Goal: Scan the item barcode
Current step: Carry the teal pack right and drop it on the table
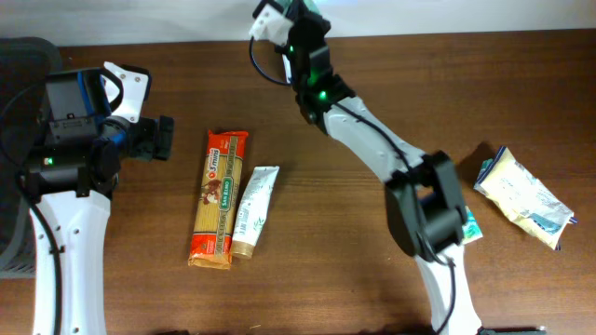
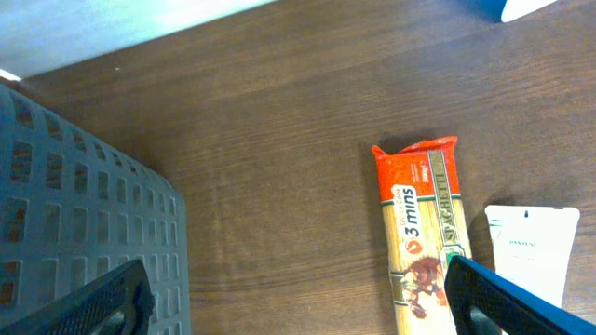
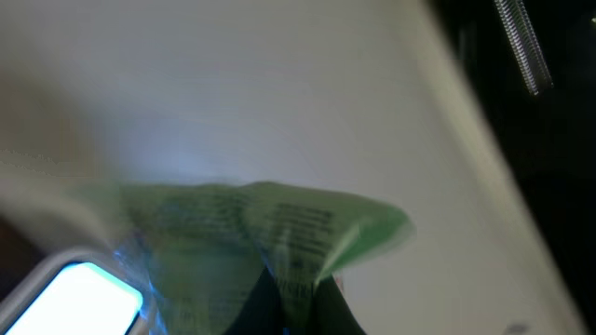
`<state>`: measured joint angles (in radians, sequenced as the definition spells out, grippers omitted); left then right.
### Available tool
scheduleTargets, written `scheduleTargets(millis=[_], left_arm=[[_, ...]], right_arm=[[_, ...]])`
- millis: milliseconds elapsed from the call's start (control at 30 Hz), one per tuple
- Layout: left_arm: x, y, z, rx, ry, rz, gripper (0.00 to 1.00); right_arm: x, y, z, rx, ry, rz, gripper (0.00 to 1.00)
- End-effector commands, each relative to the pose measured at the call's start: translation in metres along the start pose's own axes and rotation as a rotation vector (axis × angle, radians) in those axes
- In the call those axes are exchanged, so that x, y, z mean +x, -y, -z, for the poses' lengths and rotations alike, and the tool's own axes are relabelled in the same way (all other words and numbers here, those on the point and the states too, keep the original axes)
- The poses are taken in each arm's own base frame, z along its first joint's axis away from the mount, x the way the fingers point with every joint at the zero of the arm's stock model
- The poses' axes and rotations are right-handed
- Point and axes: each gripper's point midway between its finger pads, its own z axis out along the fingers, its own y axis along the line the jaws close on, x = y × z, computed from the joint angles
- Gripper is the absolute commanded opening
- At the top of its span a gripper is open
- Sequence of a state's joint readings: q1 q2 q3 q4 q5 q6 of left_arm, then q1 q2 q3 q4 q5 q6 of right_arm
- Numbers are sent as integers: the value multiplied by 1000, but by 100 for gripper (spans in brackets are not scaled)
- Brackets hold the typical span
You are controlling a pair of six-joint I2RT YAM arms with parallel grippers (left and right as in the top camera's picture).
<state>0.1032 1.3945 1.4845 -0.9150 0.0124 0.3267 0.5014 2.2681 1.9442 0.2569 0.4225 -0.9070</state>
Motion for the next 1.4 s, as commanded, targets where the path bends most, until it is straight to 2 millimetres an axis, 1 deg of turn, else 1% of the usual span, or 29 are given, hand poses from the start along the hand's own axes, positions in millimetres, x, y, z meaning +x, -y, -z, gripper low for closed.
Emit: scheduleTargets(millis=[0, 33, 133, 167, 200, 233, 267, 300, 333, 400, 433, 500, 567, 633, 667, 700, 733, 800, 833, 900, 933, 1000, 1067, 1100, 1133, 1200, 1267, 1333, 1367], left_arm=[[-3, 0, 3, 4, 15, -14, 99], [-3, 0, 3, 4, 15, -14, 99], [-3, 0, 3, 4, 15, -14, 99], [-3, 0, 3, 4, 15, -14, 99], [-3, 0, 3, 4, 15, -14, 99], [-3, 0, 3, 4, 15, -14, 99], [-3, 0, 3, 4, 15, -14, 99], [-3, 0, 3, 4, 15, -14, 99], [-3, 0, 3, 4, 15, -14, 99], [-3, 0, 3, 4, 15, -14, 99], [-3, 0, 3, 4, 15, -14, 99], [-3, 0, 3, 4, 15, -14, 99], [-3, 0, 3, 4, 15, -14, 99], [-3, 0, 3, 4, 15, -14, 99], [-3, 0, 3, 4, 15, -14, 99], [-3, 0, 3, 5, 15, -14, 99], [-3, 0, 3, 4, 15, -14, 99], [-3, 0, 3, 4, 15, -14, 99], [-3, 0, 3, 4, 15, -14, 99], [-3, 0, 3, 4, 15, -14, 99], [-3, 0, 3, 4, 15, -14, 99], [-3, 0, 3, 4, 15, -14, 99], [-3, 0, 3, 4, 15, -14, 99], [-3, 0, 3, 4, 15, -14, 99], [-3, 0, 3, 4, 15, -14, 99], [-3, 0, 3, 4, 15, -14, 99], [-3, 0, 3, 4, 15, -14, 99], [-3, 0, 3, 4, 15, -14, 99], [-3, 0, 3, 4, 15, -14, 99]], right_arm=[[-53, 74, 74, -107, 8, -309, 4], [-49, 76, 97, -198, -37, -355, 4], [-28, 90, 150, -291, -197, -507, 4], [-13, 96, 176, -320, -282, -556, 4], [10, 105, 210, -340, -401, -622, 4], [31, 111, 231, -339, -495, -672, 4], [51, 115, 247, -331, -585, -708, 4], [86, 118, 267, -315, -731, -732, 4], [120, 122, 281, -283, -868, -759, 4], [177, 128, 295, -219, -1075, -814, 4], [202, 126, 302, -221, -1161, -849, 4], [252, 114, 314, -241, -1321, -959, 4], [301, 102, 334, -224, -1477, -1038, 4], [338, 93, 348, -181, -1565, -1087, 4], [362, 87, 356, -146, -1603, -1123, 5], [381, 81, 359, -115, -1614, -1165, 6], [391, 74, 357, -116, -1598, -1222, 10], [409, 67, 352, -83, -1564, -1265, 33], [413, 66, 347, -75, -1543, -1265, 38], [411, 65, 340, -109, -1507, -1257, 48], [401, 66, 331, -183, -1448, -1265, 53], [377, 75, 317, -278, -1356, -1315, 57], [337, 89, 300, -379, -1242, -1384, 58], [303, 87, 285, -481, -1148, -1405, 57], [285, 80, 278, -541, -1105, -1403, 58], [251, 59, 266, -653, -1043, -1378, 58], [201, 11, 250, -765, -1038, -1344, 58], [166, -36, 242, -859, -1050, -1303, 59], [151, -64, 240, -899, -1070, -1285, 61]])
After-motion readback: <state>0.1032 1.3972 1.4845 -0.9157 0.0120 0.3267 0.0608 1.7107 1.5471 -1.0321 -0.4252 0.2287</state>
